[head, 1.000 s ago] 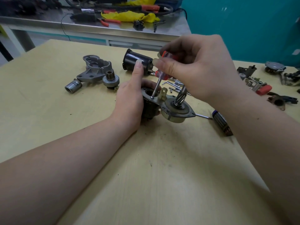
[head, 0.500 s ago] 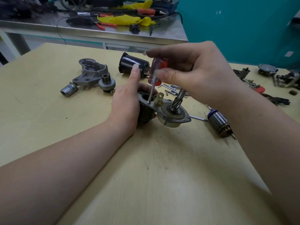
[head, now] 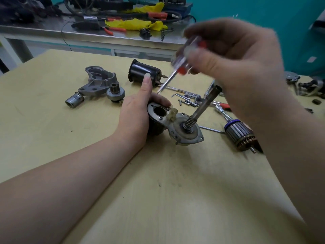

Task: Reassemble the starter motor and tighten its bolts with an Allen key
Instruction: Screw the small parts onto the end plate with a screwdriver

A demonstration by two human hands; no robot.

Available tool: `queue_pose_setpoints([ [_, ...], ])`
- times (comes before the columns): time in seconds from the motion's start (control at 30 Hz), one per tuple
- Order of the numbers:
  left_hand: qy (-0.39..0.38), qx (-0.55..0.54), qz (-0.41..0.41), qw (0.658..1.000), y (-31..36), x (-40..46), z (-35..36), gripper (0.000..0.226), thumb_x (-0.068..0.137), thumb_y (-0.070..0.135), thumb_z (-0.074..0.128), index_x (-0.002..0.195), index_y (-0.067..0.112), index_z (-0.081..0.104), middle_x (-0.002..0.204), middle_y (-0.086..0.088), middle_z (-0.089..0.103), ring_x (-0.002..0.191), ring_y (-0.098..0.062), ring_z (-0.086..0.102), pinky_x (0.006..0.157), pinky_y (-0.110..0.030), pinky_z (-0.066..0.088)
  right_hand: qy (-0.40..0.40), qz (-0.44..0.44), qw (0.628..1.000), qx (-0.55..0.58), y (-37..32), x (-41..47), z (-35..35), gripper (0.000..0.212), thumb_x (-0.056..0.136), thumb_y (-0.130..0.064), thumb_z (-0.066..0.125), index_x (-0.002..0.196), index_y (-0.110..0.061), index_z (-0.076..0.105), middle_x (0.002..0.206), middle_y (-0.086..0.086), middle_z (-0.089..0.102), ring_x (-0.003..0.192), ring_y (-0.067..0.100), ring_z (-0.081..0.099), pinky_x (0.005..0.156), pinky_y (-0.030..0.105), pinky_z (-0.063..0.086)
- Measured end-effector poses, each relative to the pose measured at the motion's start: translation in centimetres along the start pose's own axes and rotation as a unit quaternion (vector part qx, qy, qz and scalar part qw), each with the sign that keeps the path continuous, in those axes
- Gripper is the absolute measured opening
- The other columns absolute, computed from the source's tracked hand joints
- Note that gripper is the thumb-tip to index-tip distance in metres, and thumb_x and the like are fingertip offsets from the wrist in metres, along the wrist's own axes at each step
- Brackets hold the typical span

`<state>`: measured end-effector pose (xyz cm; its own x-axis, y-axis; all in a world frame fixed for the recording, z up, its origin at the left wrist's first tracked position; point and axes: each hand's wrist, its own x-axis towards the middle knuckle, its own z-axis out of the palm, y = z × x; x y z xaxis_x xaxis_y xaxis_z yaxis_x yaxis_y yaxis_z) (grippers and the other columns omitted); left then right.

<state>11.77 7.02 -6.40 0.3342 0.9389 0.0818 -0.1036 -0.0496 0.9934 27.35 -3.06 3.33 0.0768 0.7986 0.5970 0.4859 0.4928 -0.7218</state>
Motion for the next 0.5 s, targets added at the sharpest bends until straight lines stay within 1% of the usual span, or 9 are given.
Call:
queue_pose_setpoints([
  [0.07, -0.006, 0.004, -0.003, 1.0, -0.1, 0.1, 0.1, 0.075, 0.099, 0.077, 0.04, 0.073, 0.023, 0.085, 0.073, -0.003, 0.079, 0.07, -0.015, 0.077, 0.069, -0.031, 0.06, 0.023, 0.004, 0.999, -0.027, 0.2, 0.2, -0.8, 0.029, 0.096, -0.009, 0.075, 0.124, -0.01, 0.066, 0.111, 0.005, 0.076, 0.102, 0.019, 0.077, 0.09, 0.031, 0.062],
  [0.13, -0.011, -0.003, -0.007, 1.0, -0.2, 0.2, 0.1, 0.075, 0.096, 0.079, 0.04, 0.077, 0.023, 0.086, 0.072, -0.004, 0.078, 0.072, -0.019, 0.076, 0.077, -0.039, 0.059, 0.007, 0.037, 0.995, -0.09, 0.8, 0.2, -1.3, 0.029, 0.093, -0.005, 0.079, 0.12, -0.01, 0.07, 0.107, 0.007, 0.077, 0.096, 0.019, 0.079, 0.09, 0.033, 0.064],
  [0.17, -0.012, -0.006, -0.007, 1.0, -0.3, 0.2, 0.1, 0.076, 0.096, 0.079, 0.04, 0.077, 0.023, 0.087, 0.072, -0.005, 0.078, 0.071, -0.019, 0.077, 0.077, -0.039, 0.058, -0.001, 0.057, 0.992, -0.111, 1.1, 0.1, -1.3, 0.028, 0.091, -0.005, 0.081, 0.117, -0.011, 0.072, 0.104, 0.007, 0.078, 0.094, 0.018, 0.079, 0.089, 0.034, 0.064],
  [0.27, -0.01, 0.007, -0.001, 1.0, -0.2, 0.2, 0.2, 0.076, 0.097, 0.079, 0.04, 0.073, 0.023, 0.086, 0.074, -0.008, 0.08, 0.071, -0.017, 0.078, 0.072, -0.032, 0.056, 0.002, 0.09, 0.989, -0.118, 1.3, -0.1, -1.0, 0.026, 0.088, -0.006, 0.083, 0.112, -0.014, 0.077, 0.1, 0.006, 0.08, 0.091, 0.018, 0.08, 0.087, 0.034, 0.065],
  [0.33, -0.004, 0.013, 0.002, 1.0, -0.1, 0.2, 0.2, 0.075, 0.099, 0.076, 0.04, 0.071, 0.024, 0.086, 0.073, -0.006, 0.08, 0.068, -0.013, 0.077, 0.063, -0.023, 0.057, 0.002, 0.096, 0.988, -0.119, 1.2, 0.1, -1.1, 0.025, 0.086, -0.008, 0.085, 0.109, -0.017, 0.078, 0.097, 0.002, 0.081, 0.089, 0.016, 0.08, 0.086, 0.034, 0.065],
  [0.4, 0.0, 0.016, 0.01, 1.0, -0.1, 0.1, 0.2, 0.074, 0.102, 0.073, 0.041, 0.07, 0.023, 0.085, 0.07, -0.005, 0.079, 0.065, -0.011, 0.076, 0.057, -0.016, 0.054, -0.01, 0.106, 0.986, -0.128, 1.2, 0.2, -1.2, 0.026, 0.085, -0.009, 0.086, 0.109, -0.017, 0.079, 0.096, 0.0, 0.081, 0.088, 0.016, 0.08, 0.085, 0.035, 0.066],
  [0.5, 0.007, 0.016, 0.019, 1.0, 0.0, 0.1, 0.2, 0.073, 0.107, 0.067, 0.043, 0.067, 0.023, 0.084, 0.067, -0.004, 0.078, 0.061, -0.009, 0.075, 0.054, -0.012, 0.052, -0.024, 0.12, 0.984, -0.132, 1.3, 0.2, -1.2, 0.026, 0.084, -0.011, 0.087, 0.108, -0.018, 0.08, 0.095, 0.0, 0.081, 0.089, 0.017, 0.08, 0.087, 0.039, 0.065],
])
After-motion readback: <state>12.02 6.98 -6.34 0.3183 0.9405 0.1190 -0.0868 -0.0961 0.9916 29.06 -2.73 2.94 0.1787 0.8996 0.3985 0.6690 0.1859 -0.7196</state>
